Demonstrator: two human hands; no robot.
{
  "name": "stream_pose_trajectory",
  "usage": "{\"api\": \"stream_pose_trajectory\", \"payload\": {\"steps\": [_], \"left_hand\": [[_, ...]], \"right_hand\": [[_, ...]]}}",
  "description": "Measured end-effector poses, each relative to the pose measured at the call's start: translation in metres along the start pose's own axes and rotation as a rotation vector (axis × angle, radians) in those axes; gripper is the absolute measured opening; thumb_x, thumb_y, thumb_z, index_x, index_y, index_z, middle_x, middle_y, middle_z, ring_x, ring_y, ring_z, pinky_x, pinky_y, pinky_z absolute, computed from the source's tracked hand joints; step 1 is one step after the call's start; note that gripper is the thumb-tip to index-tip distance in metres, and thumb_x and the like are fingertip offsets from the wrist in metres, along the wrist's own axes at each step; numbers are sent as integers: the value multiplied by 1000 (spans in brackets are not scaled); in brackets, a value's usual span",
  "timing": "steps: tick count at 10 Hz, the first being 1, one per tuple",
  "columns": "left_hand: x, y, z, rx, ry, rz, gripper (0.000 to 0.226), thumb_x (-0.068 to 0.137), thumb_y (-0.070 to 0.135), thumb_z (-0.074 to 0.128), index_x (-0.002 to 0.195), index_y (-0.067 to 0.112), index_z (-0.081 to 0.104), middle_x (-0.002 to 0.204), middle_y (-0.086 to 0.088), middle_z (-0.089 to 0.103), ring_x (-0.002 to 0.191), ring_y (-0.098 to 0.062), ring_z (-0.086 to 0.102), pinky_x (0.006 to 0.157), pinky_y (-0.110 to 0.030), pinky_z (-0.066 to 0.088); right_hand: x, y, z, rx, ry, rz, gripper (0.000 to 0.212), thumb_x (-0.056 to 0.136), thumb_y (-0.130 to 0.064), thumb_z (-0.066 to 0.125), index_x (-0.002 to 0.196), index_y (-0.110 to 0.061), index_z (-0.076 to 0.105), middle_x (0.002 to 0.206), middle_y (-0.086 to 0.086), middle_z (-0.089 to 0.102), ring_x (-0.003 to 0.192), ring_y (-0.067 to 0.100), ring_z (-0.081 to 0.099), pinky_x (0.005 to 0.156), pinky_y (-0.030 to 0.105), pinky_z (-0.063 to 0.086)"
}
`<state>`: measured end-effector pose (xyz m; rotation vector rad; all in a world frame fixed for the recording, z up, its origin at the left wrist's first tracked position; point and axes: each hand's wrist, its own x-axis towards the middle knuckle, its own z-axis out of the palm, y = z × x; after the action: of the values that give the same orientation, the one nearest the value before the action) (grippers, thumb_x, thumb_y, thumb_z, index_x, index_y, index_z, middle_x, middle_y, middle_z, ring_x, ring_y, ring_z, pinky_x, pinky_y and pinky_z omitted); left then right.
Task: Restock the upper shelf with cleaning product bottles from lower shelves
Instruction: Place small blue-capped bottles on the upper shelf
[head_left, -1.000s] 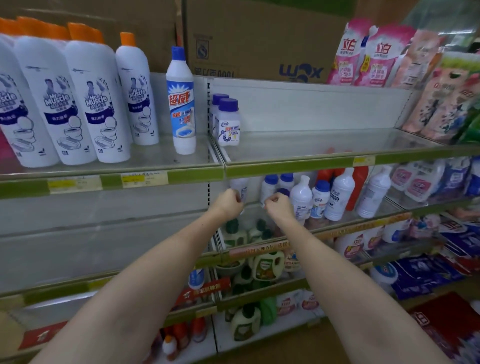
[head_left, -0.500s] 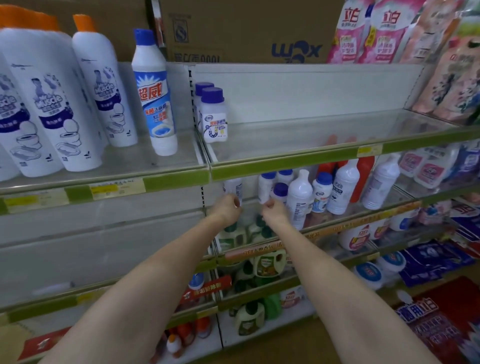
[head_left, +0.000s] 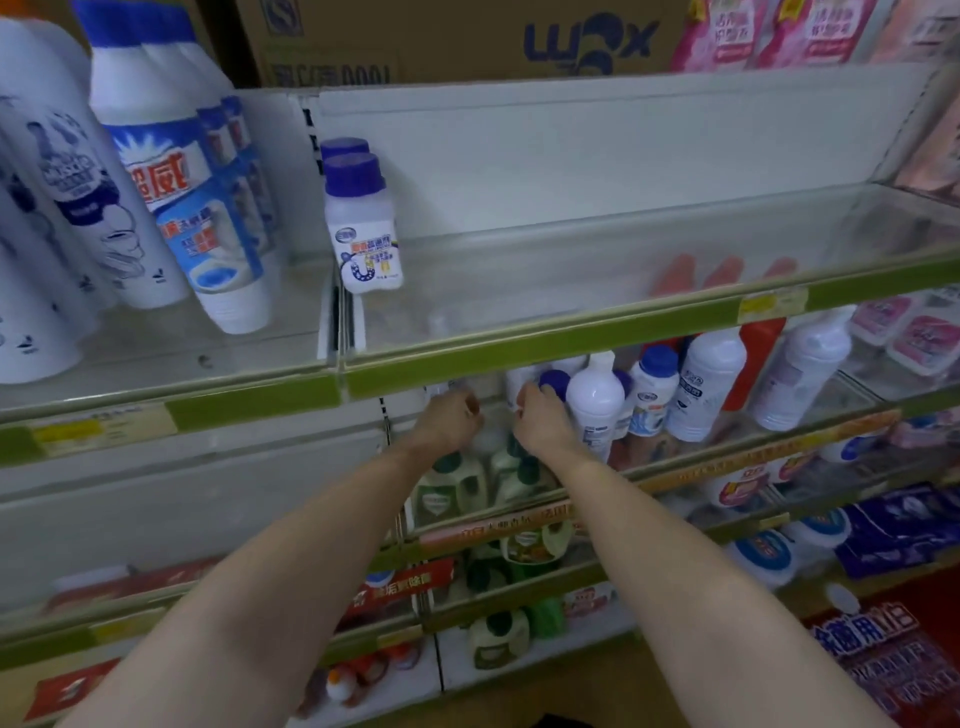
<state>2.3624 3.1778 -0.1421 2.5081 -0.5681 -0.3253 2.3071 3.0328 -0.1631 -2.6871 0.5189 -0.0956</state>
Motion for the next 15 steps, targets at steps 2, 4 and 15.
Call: {"api": "stream_pose_trajectory", "payload": {"steps": [2,4,15], "left_hand": [[27,8,23,-18,6,-46,18,97,14,58,111,4,64,108,-11,62,106,-27,59,77,-22,37],[42,20,41,-19,1,-31,6,93,12,60,95,9,65,99,-11,66,97,-25,60,77,-24,37],[38,10,28,57,57,-68,17,94,8,54,105,-3,61,105,-18,65,86,-23,53,74,-28,40]], "right_hand": [[19,18,5,16,-87,-34,34,96,-9,49,130,-3,51,131,18,53,118,36,54,99,46,49],[29,27,4,8,-27,-66,36,95,-7,50,131,-3,49,135,20,47,119,37,53,100,43,48],[49,9,11,-287,-147,-66,61,94,-7,52,149,-3,25,153,33,28,141,45,34,106,47,42]]}}
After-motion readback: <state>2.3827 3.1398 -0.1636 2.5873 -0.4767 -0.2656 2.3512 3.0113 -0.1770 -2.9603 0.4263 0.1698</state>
